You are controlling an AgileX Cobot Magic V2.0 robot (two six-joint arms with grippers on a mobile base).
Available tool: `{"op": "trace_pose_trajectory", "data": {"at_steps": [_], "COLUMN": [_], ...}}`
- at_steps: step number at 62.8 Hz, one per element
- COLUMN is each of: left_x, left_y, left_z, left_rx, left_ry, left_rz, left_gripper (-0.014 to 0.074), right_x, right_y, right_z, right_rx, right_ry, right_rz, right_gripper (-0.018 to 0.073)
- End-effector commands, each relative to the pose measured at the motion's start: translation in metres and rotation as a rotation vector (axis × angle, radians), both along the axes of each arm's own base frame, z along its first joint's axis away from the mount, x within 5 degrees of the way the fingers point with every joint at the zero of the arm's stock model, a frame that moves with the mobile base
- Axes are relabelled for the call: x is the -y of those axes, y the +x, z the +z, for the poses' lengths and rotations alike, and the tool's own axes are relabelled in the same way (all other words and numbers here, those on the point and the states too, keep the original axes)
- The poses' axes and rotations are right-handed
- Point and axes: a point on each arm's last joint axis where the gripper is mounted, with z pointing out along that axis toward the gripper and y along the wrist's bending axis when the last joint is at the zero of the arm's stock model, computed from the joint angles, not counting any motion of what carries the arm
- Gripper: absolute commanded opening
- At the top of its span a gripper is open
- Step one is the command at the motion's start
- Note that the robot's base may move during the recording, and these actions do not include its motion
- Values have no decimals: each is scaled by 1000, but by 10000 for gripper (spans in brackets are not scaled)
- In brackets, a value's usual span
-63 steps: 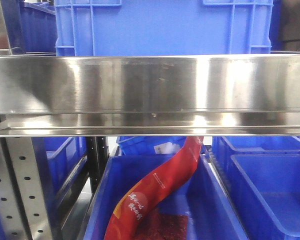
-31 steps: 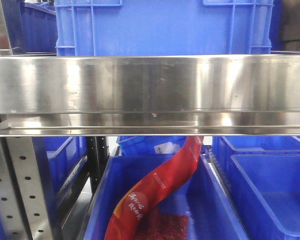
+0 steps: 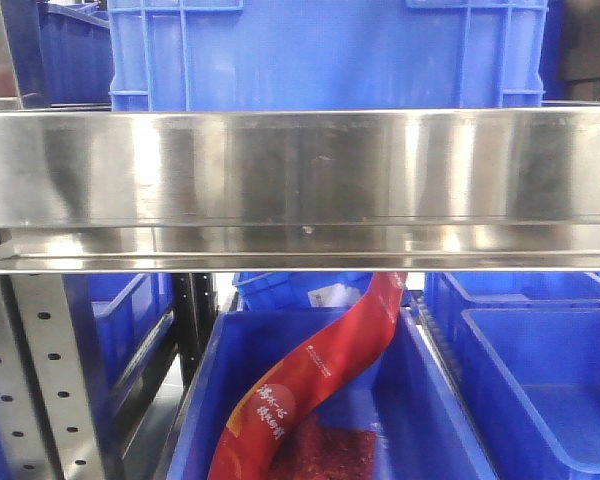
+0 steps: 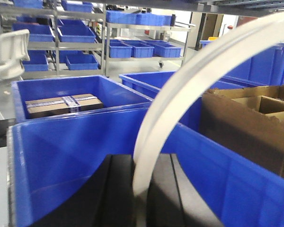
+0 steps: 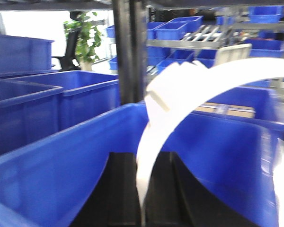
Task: Grab PVC pipe and place in blue bin
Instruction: 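Lower the arc into the blue bin and open both grippers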
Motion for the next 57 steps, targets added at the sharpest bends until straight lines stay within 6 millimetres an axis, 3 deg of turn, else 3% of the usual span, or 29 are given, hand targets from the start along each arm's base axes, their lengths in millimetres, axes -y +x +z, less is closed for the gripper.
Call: {"op": "trace_pose_trajectory", "data": {"at_steps": [1, 14, 31, 41, 57], "left_x": [9, 22, 37, 42, 42], "left_y": [12, 41, 73, 81, 82], "left_z": [12, 17, -10, -23, -24], "left_rx": [28, 53, 17, -17, -21], "left_ry": [-38, -50, -33, -15, -13], "left_rz": [-8, -2, 4, 3, 2], "left_gripper": [-111, -111, -111, -111, -111], "right_x": [-11, -27, -35, -35, -38], "right_y": [12, 37, 51, 52, 56], "right_z": [8, 7, -5, -7, -15], "right_rx": [35, 24, -3, -11, -42], "right_ry": [3, -3, -17, -22, -38], "right_rz": [14, 21, 21, 21, 22], "right_gripper": [-165, -165, -165, -165, -165]}}
